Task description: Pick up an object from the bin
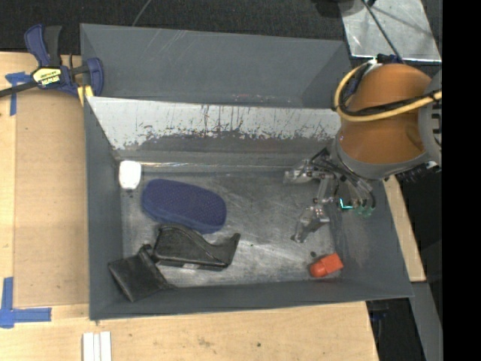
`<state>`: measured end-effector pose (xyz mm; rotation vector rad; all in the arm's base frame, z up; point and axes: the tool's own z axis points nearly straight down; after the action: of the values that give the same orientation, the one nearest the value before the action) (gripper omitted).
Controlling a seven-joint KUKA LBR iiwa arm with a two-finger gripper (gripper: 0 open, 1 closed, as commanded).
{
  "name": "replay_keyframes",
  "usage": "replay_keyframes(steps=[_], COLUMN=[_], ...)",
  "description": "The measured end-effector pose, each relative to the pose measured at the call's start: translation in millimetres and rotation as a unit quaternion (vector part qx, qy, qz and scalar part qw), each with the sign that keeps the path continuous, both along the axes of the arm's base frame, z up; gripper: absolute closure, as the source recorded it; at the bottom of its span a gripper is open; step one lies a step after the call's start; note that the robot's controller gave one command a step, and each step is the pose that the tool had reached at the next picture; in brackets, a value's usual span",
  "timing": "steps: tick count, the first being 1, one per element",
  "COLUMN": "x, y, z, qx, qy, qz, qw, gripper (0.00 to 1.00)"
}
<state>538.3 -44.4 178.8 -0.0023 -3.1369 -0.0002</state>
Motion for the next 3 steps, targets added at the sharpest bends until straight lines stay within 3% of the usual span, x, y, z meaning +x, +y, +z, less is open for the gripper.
replay_keyframes(steps=[1, 2, 3], x=[55.6, 39.7, 39.6], y=[58.8, 152.9, 149.2], z=[-108.2, -81.3, -82.6], qx=[0.000, 0.001, 0.000], qy=[-0.0068, -0.0058, -0.0046], qz=[0.054, 0.020, 0.018], qw=[0.9985, 0.9998, 0.9998], gripper=[0.00, 0.00, 1.00])
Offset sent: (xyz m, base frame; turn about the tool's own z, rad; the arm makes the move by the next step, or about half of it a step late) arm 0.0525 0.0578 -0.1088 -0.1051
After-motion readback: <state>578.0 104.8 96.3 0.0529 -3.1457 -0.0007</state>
